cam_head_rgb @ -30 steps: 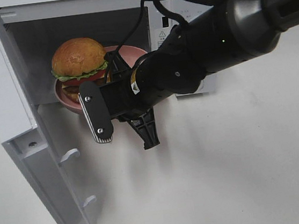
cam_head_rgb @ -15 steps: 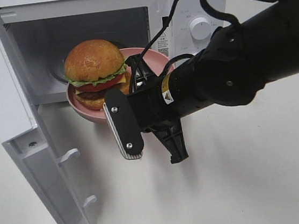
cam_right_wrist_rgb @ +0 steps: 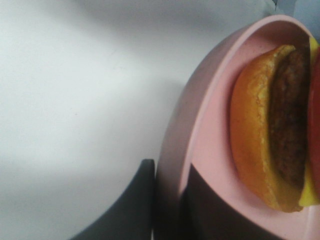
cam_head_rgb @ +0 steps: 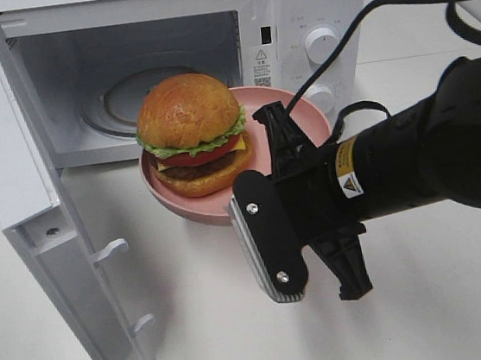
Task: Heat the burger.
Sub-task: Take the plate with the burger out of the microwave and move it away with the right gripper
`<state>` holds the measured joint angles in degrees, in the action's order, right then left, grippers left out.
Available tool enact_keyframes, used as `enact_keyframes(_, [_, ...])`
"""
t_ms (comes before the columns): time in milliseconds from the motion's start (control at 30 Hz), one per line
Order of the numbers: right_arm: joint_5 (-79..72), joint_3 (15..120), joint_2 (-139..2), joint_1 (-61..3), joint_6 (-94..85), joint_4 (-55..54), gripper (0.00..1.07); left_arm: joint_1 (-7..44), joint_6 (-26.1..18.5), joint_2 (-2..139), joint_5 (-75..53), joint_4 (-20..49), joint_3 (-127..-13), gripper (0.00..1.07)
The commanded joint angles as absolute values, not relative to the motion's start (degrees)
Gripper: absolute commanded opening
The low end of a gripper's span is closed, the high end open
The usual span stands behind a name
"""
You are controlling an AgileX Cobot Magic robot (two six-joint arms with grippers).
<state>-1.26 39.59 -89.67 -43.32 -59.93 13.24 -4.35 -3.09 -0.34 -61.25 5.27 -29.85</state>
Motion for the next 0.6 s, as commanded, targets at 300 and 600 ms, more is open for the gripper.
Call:
enact_keyframes(300, [-5.1,29.3,-76.9,-43.5,-59.9,13.9,0.0,-4.4,-3.0,-1.2,-61.4,5.3,-29.7,1.0])
enact_keyframes(600, [-1.5,23.8,-68.4,-43.5,-59.2,13.9,0.0,-4.4,-3.0,-1.2,-61.4,5.3,-29.7,1.0])
